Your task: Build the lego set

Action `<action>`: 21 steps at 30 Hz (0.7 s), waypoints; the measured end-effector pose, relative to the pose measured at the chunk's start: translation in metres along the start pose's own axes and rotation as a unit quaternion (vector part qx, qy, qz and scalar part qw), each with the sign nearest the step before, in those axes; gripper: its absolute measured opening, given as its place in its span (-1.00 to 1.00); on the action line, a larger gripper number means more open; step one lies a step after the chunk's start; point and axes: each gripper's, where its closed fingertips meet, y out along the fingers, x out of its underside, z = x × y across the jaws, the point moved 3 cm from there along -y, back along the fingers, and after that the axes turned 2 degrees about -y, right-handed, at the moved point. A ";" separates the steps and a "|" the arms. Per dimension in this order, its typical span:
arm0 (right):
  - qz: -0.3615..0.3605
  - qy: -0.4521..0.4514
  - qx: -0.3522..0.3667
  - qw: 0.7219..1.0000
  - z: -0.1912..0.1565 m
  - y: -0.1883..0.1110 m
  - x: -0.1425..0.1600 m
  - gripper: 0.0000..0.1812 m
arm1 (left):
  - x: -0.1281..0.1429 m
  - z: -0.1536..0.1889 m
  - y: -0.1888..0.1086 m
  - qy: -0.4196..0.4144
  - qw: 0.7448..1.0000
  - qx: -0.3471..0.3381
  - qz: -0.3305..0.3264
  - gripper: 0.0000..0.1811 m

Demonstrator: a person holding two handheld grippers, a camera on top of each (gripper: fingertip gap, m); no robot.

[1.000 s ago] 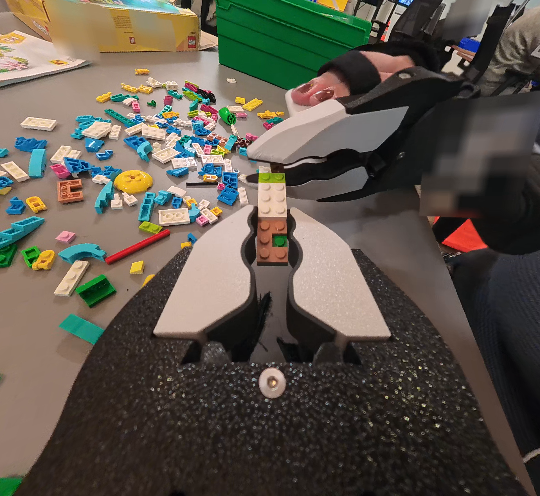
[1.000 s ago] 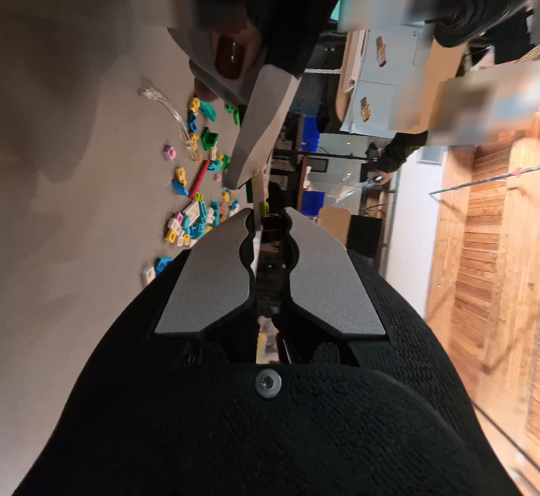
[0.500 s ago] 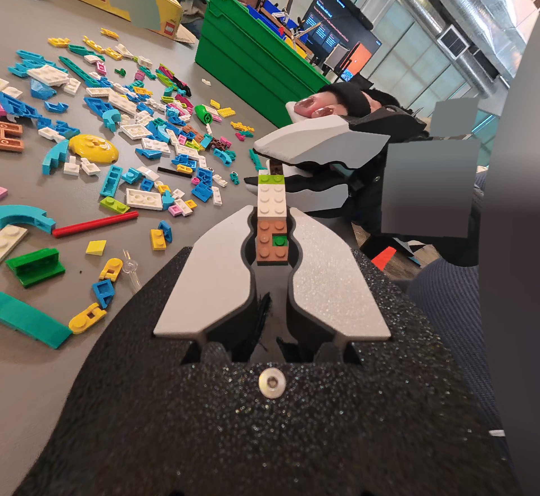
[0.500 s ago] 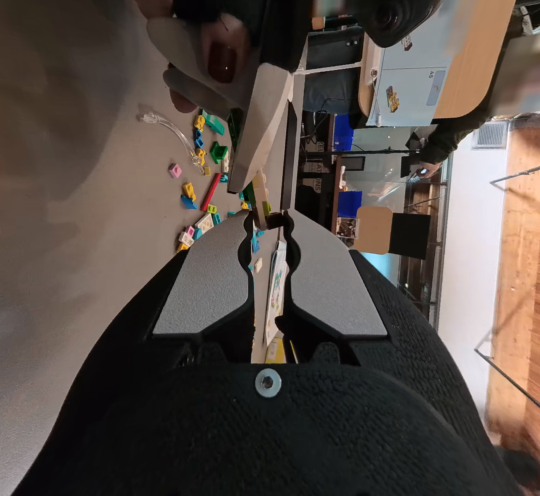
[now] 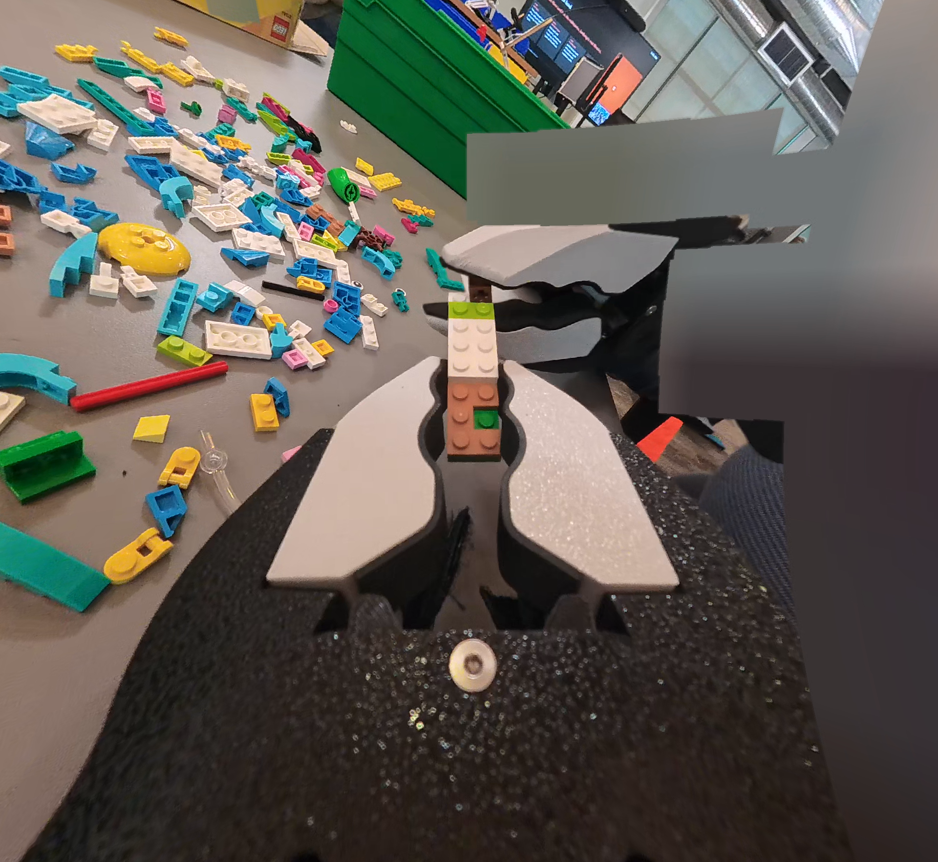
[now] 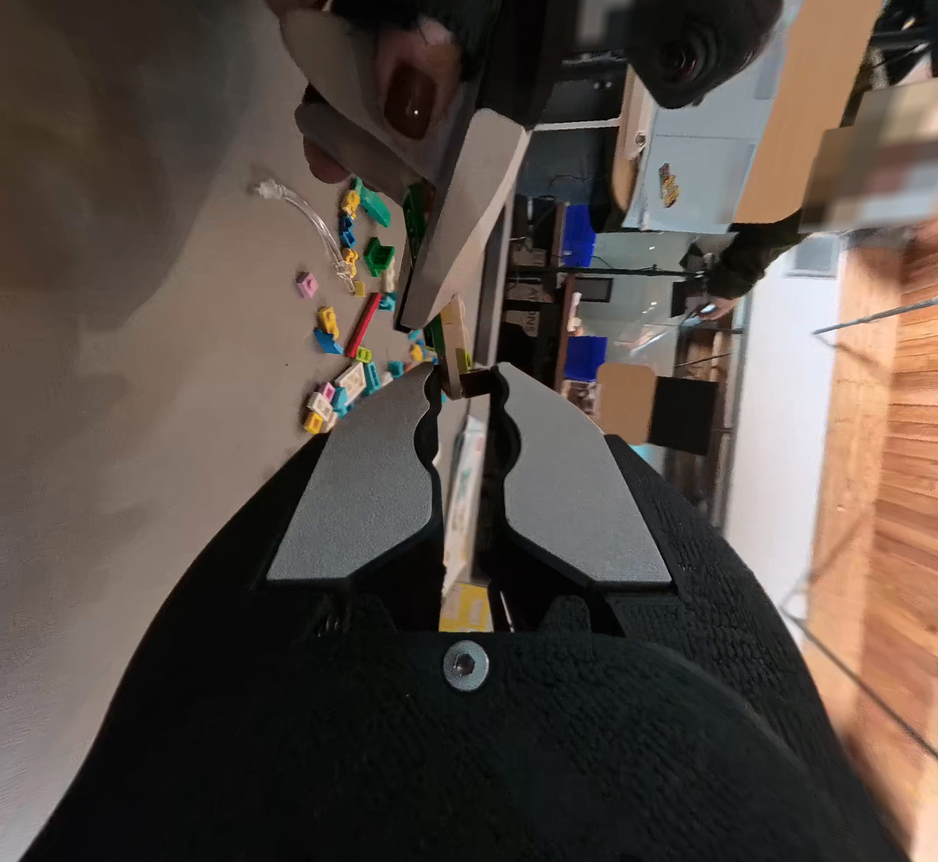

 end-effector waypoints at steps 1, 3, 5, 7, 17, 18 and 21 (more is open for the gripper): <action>0.001 0.009 -0.007 1.000 0.000 0.000 0.000 -0.81 | -0.001 0.000 0.000 0.001 1.000 0.000 0.003 -0.81; -0.002 0.016 -0.019 1.000 0.001 0.001 0.001 -0.82 | -0.001 0.000 0.000 0.010 1.000 -0.006 0.007 -0.81; 0.001 0.029 -0.035 0.999 0.000 0.001 0.000 -0.82 | -0.001 0.000 0.002 0.019 1.000 -0.016 0.006 -0.75; 0.007 0.037 -0.048 0.998 0.001 0.001 -0.004 -0.82 | 0.001 0.001 0.005 0.025 0.999 -0.021 -0.009 -0.67; 0.039 0.059 -0.072 0.995 0.005 0.000 -0.007 -0.80 | 0.001 0.006 0.005 -0.038 0.999 0.032 -0.001 -0.81; 0.044 0.065 -0.072 0.994 0.005 0.000 -0.007 -0.80 | 0.001 0.007 0.005 -0.049 0.998 0.041 0.001 -0.81; 0.043 0.072 -0.078 0.993 0.003 0.001 -0.007 -0.75 | 0.000 0.008 0.004 -0.071 0.996 0.060 0.002 -0.81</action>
